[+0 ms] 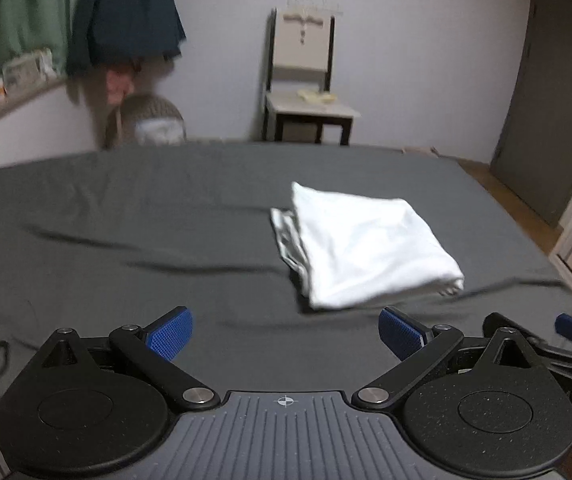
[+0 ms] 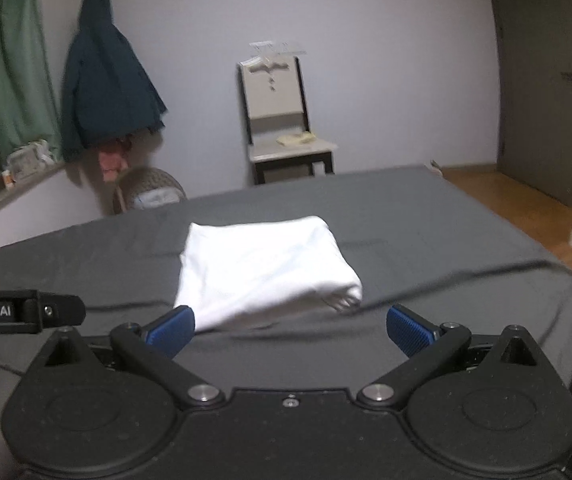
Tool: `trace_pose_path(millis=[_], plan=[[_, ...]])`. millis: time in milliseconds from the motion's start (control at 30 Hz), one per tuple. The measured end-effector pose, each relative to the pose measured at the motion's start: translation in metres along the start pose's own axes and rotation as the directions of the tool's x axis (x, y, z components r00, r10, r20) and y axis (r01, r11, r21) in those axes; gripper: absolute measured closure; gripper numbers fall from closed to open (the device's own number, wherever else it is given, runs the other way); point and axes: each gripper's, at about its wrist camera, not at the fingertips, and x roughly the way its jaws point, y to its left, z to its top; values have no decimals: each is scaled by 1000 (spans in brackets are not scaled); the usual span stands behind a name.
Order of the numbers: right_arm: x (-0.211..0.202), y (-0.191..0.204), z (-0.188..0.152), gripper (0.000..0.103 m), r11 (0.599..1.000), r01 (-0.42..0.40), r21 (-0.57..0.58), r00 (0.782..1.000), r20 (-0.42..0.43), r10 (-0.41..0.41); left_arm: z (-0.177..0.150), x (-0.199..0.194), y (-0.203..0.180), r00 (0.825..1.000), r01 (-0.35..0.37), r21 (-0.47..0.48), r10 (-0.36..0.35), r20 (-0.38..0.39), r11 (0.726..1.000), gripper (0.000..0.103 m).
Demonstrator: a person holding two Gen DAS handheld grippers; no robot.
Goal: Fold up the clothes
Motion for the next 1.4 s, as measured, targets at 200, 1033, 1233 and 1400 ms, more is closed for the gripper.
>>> trace_pose_path(millis=[200, 1033, 1233, 1400], plan=[[-4, -5, 6, 0, 1000, 10, 6, 998, -59, -9, 10, -2, -4, 996, 79, -34, -80, -33, 996, 3], [14, -1, 15, 0, 998, 66, 7, 967, -246, -62, 15, -11, -26, 985, -100, 143, 118, -125, 985, 3], [8, 4, 15, 0, 984, 166, -63, 969, -176, -175, 15, -13, -29, 985, -86, 149, 106, -135, 985, 3], [11, -5, 16, 0, 987, 158, -44, 969, -185, -163, 15, -16, -31, 986, -75, 147, 95, -139, 986, 3]])
